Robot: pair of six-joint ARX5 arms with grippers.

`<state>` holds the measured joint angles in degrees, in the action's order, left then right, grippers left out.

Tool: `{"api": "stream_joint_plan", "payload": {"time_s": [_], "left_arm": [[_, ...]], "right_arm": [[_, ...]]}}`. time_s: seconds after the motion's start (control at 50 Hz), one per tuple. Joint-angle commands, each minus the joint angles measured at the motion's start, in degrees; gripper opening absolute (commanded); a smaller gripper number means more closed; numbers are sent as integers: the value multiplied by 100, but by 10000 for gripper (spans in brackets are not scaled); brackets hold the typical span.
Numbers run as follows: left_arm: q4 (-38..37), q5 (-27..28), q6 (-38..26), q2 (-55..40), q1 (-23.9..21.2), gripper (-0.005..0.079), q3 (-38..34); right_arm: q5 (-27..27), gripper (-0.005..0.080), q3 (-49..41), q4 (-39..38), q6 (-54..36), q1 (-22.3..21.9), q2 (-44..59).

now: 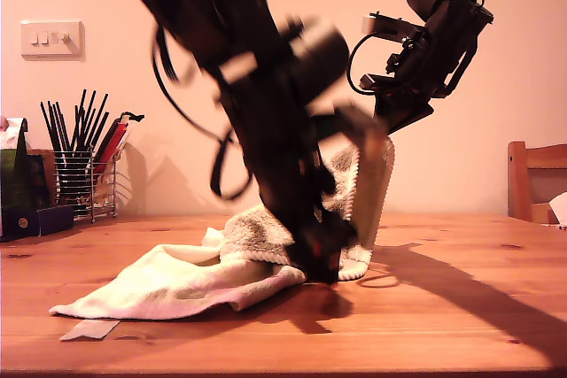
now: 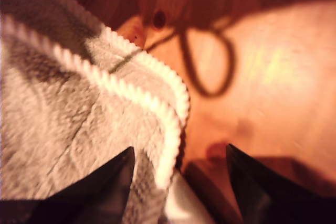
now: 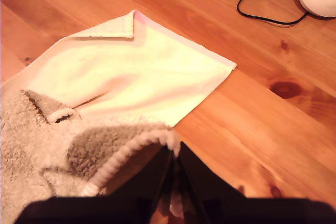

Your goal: Fold the tea towel in front of you. After folding it, place it to the right side.

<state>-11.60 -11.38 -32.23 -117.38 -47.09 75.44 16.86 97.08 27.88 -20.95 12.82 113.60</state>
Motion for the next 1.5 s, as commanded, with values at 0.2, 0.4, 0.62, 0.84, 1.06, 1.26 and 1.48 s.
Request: {"api": "stream_joint_plan", "payload": {"time_s": [0.2,0.4,0.62,0.84,1.06,1.26,1.48], "left_arm": [[439,-780,-431,-411,15,365,-118],[433,-616,-575,-411,57,98,-118],[437,-629,-577,-199,61,-23,-116],[393,-619,-575,533,92,-23,-116],[63,-175,-455,1263,321,-23,-116],[-1257,1377,-374,1512,774,-24,-116],[-1703,2315,-175,1209,1172,-23,-118]], "right_arm": [[129,-13,44,-31,17,20,-81],[129,-13,44,-33,15,20,-81],[175,-13,44,-31,15,20,-81],[214,-13,44,-20,15,17,-81],[216,-13,44,-15,15,20,-81],[216,-13,44,-13,15,17,-81],[273,-13,44,-20,15,35,-81]]}}
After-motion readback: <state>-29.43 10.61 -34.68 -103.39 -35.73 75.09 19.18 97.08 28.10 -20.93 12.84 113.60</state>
